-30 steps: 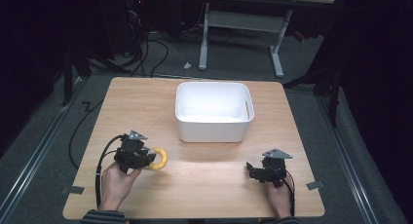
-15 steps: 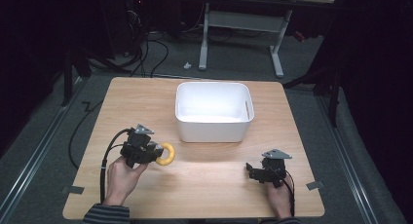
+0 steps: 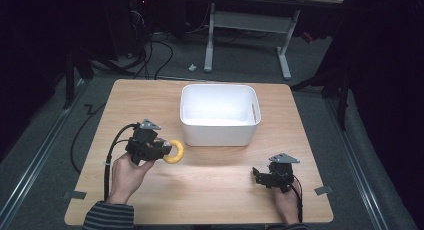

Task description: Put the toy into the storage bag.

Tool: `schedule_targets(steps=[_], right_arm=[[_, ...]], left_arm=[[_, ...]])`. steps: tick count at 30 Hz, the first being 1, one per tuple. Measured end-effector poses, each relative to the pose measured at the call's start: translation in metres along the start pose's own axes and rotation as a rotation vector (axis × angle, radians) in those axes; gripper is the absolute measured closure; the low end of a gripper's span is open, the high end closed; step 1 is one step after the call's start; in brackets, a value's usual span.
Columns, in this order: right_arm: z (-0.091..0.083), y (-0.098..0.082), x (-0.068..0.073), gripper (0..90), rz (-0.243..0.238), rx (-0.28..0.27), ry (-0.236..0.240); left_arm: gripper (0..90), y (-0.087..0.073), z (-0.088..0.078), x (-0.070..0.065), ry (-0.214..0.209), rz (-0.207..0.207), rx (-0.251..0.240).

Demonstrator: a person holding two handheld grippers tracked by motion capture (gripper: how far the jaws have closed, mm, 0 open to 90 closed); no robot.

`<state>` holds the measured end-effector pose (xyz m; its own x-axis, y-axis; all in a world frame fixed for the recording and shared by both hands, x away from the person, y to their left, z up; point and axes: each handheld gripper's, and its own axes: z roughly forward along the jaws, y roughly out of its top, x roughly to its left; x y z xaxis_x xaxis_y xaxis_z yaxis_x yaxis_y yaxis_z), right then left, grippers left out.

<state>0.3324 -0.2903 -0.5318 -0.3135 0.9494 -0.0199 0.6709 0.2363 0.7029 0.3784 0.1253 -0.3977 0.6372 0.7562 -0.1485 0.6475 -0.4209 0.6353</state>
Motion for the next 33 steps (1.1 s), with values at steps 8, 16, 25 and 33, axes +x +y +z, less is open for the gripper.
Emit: schedule_targets(steps=[8, 16, 25, 33], right_arm=[[0.000, 0.000, 0.000, 13.8, -0.004, -0.001, 0.001], [0.000, 0.000, 0.000, 13.8, -0.005, -0.001, 0.002], [0.000, 0.000, 0.000, 13.8, -0.005, -0.001, 0.001], [0.000, 0.000, 0.000, 13.7, -0.005, 0.000, 0.001]], left_arm=[[68.1, 0.014, -0.007, 0.000, -0.012, 0.014, 0.004], [68.0, 0.038, -0.016, -0.003, -0.023, 0.032, -0.016], [68.1, 0.056, -0.020, -0.005, -0.038, 0.042, -0.034], [68.0, 0.070, -0.023, -0.007, -0.047, 0.044, -0.046]])
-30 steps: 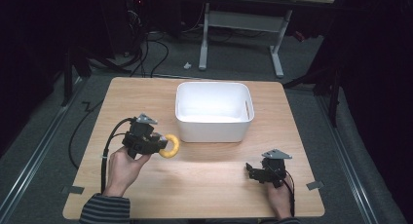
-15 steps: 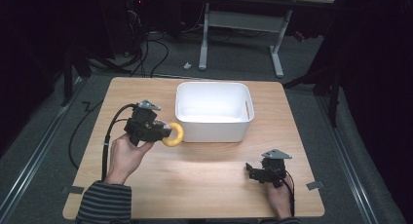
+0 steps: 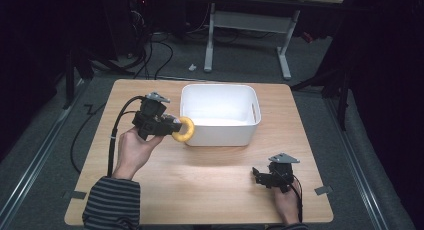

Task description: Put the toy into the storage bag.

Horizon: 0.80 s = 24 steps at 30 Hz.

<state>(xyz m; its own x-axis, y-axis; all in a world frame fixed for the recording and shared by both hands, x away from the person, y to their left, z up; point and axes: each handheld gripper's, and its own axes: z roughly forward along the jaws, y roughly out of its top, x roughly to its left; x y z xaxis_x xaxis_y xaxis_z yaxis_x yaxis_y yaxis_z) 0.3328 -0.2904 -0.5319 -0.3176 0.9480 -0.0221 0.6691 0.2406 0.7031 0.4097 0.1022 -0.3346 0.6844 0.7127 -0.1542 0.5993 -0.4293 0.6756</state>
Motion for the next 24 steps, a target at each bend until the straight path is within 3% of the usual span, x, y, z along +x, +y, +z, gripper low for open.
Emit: schedule_targets(steps=[24], right_arm=[[0.000, 0.000, 0.000, 13.7, 0.000, 0.000, 0.000]], left_arm=[[68.0, 0.038, 0.014, 0.002, -0.001, 0.011, 0.020]])
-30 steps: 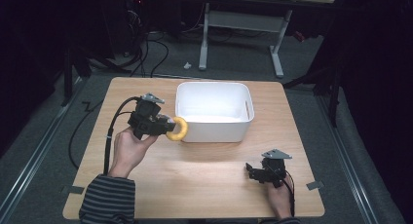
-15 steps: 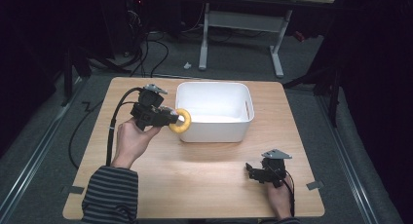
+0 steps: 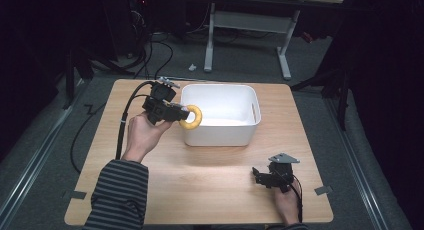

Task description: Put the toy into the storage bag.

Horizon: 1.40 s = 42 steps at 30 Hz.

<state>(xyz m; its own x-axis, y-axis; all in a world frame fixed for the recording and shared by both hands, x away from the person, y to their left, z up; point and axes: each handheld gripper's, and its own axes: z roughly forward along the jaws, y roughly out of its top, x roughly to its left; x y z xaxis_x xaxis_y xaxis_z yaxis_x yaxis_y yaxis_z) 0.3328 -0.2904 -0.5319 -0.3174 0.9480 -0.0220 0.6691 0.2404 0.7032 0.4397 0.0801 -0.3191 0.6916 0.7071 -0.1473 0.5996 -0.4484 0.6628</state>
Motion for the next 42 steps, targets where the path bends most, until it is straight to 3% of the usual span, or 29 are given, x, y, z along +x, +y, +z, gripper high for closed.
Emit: schedule_targets(steps=[10, 20, 42], right_arm=[[0.000, 0.000, 0.000, 13.7, 0.000, 0.000, 0.000], [0.000, 0.000, 0.000, 13.8, 0.000, 0.000, 0.000], [0.000, 0.000, 0.000, 13.7, 0.000, 0.000, 0.000]], left_arm=[[68.0, 0.015, 0.010, -0.001, 0.009, 0.007, 0.014], [67.9, 0.029, 0.024, -0.001, -0.011, 0.005, 0.030], [67.9, 0.043, 0.064, 0.002, 0.031, -0.012, 0.089]])
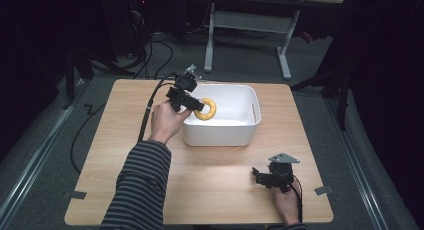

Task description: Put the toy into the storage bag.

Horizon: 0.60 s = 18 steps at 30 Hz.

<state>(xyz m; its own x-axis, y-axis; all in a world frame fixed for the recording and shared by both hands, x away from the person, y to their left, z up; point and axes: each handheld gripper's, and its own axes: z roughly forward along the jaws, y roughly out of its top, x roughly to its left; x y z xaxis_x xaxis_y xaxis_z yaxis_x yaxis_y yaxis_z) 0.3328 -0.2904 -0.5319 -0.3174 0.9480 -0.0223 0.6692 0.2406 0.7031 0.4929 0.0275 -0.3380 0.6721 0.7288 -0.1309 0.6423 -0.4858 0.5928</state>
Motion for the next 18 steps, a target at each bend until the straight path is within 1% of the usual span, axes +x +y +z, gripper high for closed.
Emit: schedule_targets(steps=[3, 5, 9, 15, 18], right_arm=[[0.000, 0.000, 0.000, 13.7, 0.001, 0.000, 0.000], [0.000, 0.000, 0.000, 13.7, 0.001, 0.000, 0.000], [0.000, 0.000, 0.000, 13.7, 0.001, 0.000, 0.000], [0.000, 0.000, 0.000, 13.8, 0.000, 0.000, 0.000], [0.000, 0.000, 0.000, 13.7, 0.000, 0.000, 0.000]], left_arm=[[67.9, 0.000, 0.006, -0.001, 0.009, 0.003, 0.011], [67.9, 0.001, 0.008, -0.001, 0.003, 0.000, 0.014], [67.9, 0.002, 0.017, -0.002, 0.020, 0.003, 0.030], [67.8, 0.001, 0.025, 0.000, 0.034, -0.001, 0.050], [67.8, 0.001, 0.028, -0.002, 0.039, 0.007, 0.062]])
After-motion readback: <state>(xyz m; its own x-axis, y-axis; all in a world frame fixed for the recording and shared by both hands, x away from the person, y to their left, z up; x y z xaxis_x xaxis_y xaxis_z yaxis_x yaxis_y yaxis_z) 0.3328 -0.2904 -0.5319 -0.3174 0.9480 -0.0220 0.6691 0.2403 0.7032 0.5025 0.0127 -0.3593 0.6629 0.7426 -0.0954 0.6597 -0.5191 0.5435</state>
